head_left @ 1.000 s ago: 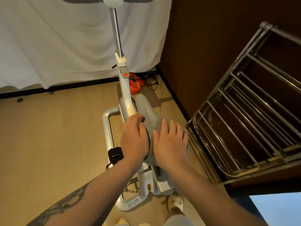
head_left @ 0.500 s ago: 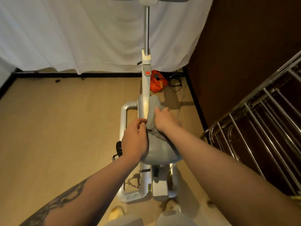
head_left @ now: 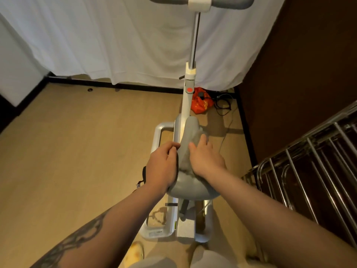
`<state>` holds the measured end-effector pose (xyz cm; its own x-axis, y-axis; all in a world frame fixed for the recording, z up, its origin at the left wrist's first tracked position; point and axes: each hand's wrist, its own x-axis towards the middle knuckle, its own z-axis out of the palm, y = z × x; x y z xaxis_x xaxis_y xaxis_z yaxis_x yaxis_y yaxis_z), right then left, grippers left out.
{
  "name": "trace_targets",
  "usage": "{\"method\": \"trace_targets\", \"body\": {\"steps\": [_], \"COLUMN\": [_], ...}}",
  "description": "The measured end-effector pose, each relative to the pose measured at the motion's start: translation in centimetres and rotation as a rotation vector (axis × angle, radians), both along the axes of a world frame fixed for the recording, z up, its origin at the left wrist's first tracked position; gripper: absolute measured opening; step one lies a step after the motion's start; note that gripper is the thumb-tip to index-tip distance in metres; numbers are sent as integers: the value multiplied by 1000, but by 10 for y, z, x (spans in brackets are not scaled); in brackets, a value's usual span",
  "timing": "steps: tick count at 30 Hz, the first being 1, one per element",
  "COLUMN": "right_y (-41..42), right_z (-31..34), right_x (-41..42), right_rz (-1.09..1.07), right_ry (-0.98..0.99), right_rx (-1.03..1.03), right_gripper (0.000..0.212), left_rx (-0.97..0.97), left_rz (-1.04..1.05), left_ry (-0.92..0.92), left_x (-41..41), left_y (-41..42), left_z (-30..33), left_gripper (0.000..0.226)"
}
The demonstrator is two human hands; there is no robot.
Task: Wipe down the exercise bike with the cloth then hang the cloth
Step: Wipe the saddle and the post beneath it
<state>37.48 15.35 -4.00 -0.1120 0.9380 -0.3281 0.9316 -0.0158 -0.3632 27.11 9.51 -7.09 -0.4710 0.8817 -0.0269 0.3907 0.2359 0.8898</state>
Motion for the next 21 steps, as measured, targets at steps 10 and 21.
{"method": "trace_targets", "body": {"steps": [10, 21], "right_y": [-33, -44], "right_z": [4, -3], "right_x": [10, -8], "right_rz": [146, 220], "right_ry": [-99, -166], "right_rx": [72, 216], "right_gripper": [61, 55], "left_rx": [-50, -62], "left_rz": [95, -127], "left_ry": [-153, -325], "left_x": [4, -14], "left_y": [-7, -14], "left_z": [2, 12], "left_gripper": [31, 34]}}
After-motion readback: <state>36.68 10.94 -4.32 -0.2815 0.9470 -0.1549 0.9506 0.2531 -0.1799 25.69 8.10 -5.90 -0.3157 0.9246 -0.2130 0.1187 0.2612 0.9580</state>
